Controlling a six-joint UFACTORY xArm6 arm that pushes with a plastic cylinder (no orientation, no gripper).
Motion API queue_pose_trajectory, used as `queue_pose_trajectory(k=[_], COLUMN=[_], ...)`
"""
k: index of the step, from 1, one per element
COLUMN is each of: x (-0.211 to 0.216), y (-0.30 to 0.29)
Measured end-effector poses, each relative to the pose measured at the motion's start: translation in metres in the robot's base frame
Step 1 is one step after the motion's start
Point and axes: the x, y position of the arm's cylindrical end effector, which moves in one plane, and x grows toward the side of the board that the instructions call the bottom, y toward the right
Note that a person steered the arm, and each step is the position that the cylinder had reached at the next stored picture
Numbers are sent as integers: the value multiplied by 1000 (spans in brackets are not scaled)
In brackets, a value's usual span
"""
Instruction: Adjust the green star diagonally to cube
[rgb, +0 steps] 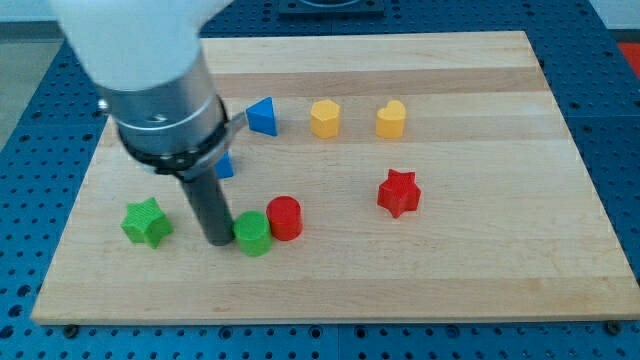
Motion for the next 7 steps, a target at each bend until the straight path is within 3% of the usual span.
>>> queue_pose_trajectory(k=[2, 4, 6, 7], x=[8, 75, 69, 29], y=[6, -58, -140, -134])
